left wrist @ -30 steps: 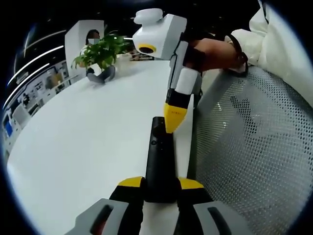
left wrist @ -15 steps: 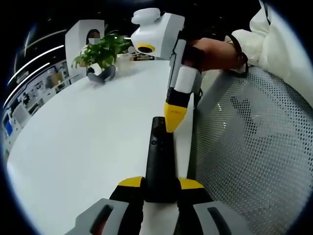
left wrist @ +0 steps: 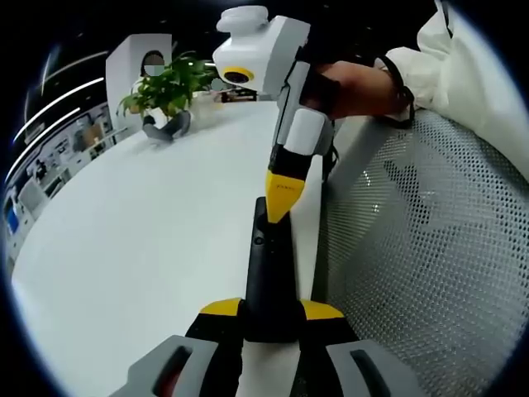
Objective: Press the specified remote control buttons in sequence, fully releasing each button before pressing the next.
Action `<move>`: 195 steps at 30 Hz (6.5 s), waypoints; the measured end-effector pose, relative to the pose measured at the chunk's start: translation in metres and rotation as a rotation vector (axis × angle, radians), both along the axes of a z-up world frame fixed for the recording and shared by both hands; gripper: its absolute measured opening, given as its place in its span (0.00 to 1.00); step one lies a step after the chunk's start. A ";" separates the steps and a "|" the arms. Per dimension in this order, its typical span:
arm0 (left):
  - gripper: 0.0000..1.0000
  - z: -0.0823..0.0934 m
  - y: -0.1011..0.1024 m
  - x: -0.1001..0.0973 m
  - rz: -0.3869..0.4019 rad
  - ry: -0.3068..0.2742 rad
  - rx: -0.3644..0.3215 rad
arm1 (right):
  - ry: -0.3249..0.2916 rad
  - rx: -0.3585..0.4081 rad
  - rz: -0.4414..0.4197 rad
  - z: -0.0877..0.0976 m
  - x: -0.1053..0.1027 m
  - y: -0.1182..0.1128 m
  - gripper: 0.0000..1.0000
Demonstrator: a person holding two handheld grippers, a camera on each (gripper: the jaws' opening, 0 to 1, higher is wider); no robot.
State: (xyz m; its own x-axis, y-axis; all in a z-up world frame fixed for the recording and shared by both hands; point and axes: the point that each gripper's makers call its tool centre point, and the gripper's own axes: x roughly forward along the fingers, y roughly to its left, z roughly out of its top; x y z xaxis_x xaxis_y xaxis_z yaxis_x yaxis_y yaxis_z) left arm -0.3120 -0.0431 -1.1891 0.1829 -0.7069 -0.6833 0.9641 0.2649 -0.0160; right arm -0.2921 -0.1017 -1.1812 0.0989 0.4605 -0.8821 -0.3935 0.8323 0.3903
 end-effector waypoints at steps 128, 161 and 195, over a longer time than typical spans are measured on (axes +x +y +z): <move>0.25 0.000 -0.007 0.002 0.007 -0.007 -0.018 | -0.038 0.046 0.099 -0.001 -0.005 0.018 0.00; 0.25 0.000 -0.007 0.002 0.007 -0.008 -0.021 | 0.003 0.041 0.100 0.001 -0.012 0.015 0.00; 0.26 0.000 -0.007 0.001 0.000 -0.011 -0.021 | 0.069 0.045 0.103 -0.005 -0.021 0.016 0.00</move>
